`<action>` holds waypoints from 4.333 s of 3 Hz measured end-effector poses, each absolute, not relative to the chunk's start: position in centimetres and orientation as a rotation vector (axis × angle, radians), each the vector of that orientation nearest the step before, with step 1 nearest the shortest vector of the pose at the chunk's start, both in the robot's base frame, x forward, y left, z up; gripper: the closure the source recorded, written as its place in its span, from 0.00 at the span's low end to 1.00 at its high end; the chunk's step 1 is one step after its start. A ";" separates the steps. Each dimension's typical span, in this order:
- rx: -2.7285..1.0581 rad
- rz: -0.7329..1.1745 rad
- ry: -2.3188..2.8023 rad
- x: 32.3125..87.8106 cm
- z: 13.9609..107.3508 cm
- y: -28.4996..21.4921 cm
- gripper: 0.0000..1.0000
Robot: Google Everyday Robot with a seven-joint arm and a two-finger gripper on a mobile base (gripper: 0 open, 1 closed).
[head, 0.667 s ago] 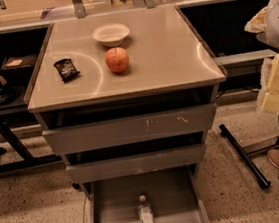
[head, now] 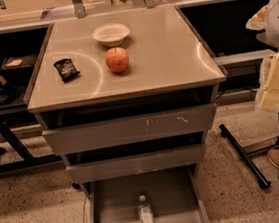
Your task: Pick blue plastic bottle from bottom drawer and place on counter
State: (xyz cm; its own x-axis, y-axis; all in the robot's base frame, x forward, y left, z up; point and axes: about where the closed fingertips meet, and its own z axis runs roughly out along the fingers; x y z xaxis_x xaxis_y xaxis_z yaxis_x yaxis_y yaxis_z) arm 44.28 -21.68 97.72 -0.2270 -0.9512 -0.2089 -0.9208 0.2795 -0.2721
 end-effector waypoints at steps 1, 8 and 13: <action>-1.660 -0.166 2.259 45.2 94.7 -20.1 0.00; -1.299 0.500 2.600 43.5 61.6 -10.7 0.00; -1.035 0.733 2.593 40.8 50.2 -3.1 0.00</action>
Offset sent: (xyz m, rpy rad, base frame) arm 0.0257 0.0717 -0.2080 0.0240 0.2238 -0.0887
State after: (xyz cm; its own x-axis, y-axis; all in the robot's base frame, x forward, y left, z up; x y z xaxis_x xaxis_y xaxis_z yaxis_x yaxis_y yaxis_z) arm 40.78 -3.15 50.23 -0.7149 -0.5695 -0.4056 -0.6976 0.6205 0.3583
